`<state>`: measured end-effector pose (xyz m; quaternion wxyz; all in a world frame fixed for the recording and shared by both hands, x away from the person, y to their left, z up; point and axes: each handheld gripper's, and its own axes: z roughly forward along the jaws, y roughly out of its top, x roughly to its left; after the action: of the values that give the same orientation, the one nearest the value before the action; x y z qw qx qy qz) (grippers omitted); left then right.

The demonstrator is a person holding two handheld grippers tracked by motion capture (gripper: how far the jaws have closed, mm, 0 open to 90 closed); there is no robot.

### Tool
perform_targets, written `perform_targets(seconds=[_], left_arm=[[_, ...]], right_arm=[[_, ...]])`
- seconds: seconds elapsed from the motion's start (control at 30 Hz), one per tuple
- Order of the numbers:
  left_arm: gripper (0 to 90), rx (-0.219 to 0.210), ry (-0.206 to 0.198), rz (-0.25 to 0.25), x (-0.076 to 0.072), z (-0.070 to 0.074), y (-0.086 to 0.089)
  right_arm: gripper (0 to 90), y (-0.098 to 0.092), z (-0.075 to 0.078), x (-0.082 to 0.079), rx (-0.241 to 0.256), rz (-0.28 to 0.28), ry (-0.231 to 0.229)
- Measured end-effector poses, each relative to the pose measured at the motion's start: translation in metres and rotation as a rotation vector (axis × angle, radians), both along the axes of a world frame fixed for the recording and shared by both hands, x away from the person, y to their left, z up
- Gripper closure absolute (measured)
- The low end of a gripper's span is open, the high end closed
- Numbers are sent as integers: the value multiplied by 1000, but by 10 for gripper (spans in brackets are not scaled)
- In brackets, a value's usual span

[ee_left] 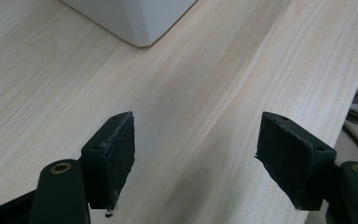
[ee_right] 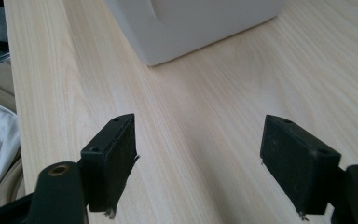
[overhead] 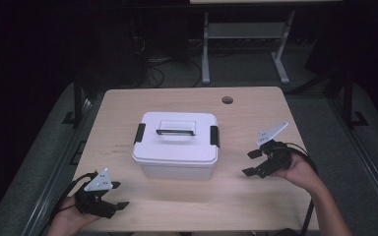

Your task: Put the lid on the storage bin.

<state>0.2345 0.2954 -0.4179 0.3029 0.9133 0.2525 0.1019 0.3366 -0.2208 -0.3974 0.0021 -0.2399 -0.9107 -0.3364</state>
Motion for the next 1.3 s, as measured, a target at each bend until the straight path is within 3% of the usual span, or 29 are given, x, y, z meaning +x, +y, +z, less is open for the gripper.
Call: perform_targets(seconds=[1.3], left_arm=[[277,4,-2,8,0,-2,-1]], right_arm=[[261,-34,-36,-27,32,-64,43]])
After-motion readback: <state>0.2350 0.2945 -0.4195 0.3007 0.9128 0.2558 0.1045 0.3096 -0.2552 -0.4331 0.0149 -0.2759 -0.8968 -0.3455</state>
